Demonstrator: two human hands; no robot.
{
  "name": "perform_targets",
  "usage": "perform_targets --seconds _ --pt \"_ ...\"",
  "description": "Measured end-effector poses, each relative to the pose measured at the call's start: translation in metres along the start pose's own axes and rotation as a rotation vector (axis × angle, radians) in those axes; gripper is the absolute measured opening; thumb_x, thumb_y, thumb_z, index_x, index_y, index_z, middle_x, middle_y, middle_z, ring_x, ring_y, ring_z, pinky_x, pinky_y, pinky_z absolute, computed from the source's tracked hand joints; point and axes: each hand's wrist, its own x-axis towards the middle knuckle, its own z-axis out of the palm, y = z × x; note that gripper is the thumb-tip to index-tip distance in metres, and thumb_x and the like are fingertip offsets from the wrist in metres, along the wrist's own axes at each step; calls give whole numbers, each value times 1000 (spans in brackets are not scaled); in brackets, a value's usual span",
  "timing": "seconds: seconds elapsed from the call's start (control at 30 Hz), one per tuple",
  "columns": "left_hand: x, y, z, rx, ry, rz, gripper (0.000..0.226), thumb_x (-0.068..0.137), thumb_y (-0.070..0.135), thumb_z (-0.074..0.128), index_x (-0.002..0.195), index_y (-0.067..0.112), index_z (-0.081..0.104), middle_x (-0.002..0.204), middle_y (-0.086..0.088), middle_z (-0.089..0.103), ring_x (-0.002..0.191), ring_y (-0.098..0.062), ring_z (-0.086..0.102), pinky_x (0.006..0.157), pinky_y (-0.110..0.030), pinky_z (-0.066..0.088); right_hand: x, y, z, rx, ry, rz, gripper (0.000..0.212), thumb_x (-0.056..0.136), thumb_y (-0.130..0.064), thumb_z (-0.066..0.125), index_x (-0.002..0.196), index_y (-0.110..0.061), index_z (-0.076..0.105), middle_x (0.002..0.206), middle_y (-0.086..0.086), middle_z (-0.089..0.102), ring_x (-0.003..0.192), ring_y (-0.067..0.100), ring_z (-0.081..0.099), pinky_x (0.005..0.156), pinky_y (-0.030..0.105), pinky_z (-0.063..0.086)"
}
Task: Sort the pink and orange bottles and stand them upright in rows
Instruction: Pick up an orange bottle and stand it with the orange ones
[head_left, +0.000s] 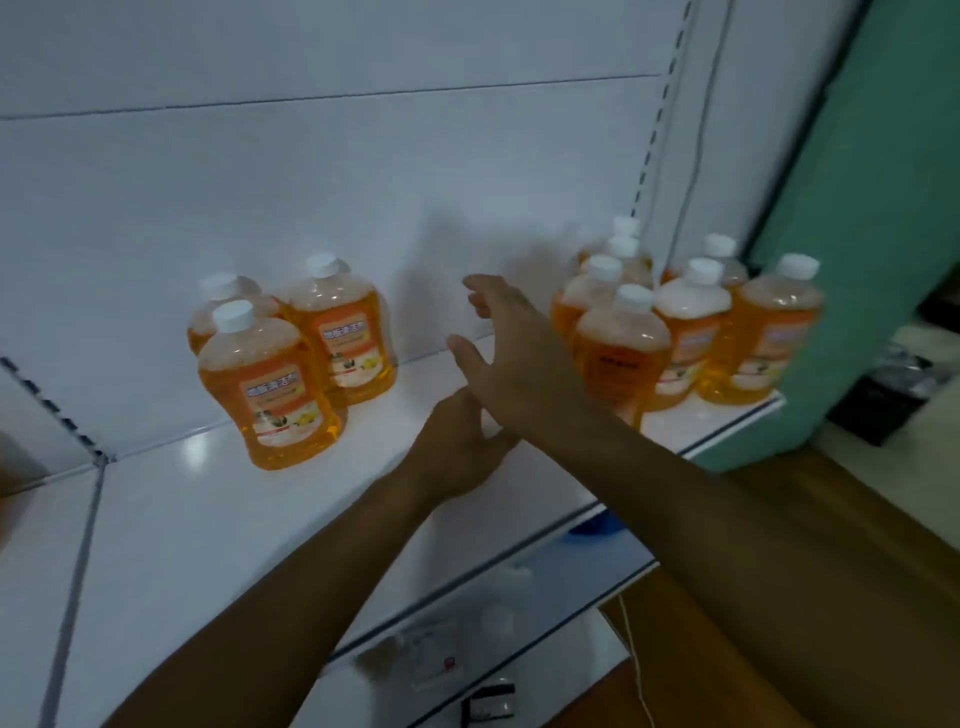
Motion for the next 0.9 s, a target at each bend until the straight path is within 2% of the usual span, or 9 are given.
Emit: perform_targets --seconds 0.1,0.2,0.27,0.33,0.47,0.57,0.63,0.73,0.9 --pt "1 19 11 -35 -57 79 33 92 28 61 118 7 61 119 -11 65 103 -18 59 89 -30 47 -21 2 -26 -146 92 -26 51 91 -22 64 138 -14 46 136 7 54 123 23 51 99 33 45" --pt "1 34 22 -100 -98 88 43 91 32 63 128 11 56 125 -5 62 110 -16 58 91 -26 43 -40 10 -46 -290 251 -109 51 83 -16 71 130 -6 54 135 15 54 127 32 48 103 37 40" --pt "0 43 30 -189 -117 71 49 89 38 65 133 23 51 129 2 61 115 -15 58 95 -31 46 -50 22 -59 -372 355 -116 54 82 -16 70 131 -6 53 141 17 48 133 34 41 108 38 32" --pt "-1 51 36 -290 -105 25 45 88 30 68 129 33 49 125 8 60 116 -15 57 99 -39 48 -58 35 -71 -342 396 -13 59 84 -19 66 138 -7 45 146 17 41 137 33 34 112 39 27" --pt "-4 63 45 -359 -3 -38 43 88 19 69 124 32 50 117 1 57 108 -20 57 97 -42 50 -69 60 -81 -180 285 195 62 91 -27 60 146 -13 34 144 10 42 134 28 36 107 40 37" --pt "-10 71 58 -376 131 -93 48 85 18 73 129 17 53 109 1 57 104 -19 55 95 -36 48 -73 72 -87 -177 215 170 59 91 -29 61 143 -12 39 141 10 43 131 28 36 107 38 36" --pt "-15 74 66 -422 189 -128 47 83 14 75 125 12 53 114 2 56 110 -17 53 98 -34 46 -74 75 -92 -141 199 164 62 88 -33 66 141 -12 41 139 8 43 130 25 37 106 32 34" --pt "-24 73 72 -491 200 -177 40 82 5 74 114 10 52 121 -5 58 115 -20 56 101 -40 48 -79 76 -95 -107 180 142 66 83 -39 71 137 -13 42 138 8 43 128 24 38 102 29 33" --pt "-44 75 71 -392 243 -175 52 85 13 73 131 17 50 113 3 61 102 -12 61 85 -28 55 -84 72 -89 -88 157 75 68 79 -44 73 132 -13 43 133 8 45 123 26 44 101 36 42"
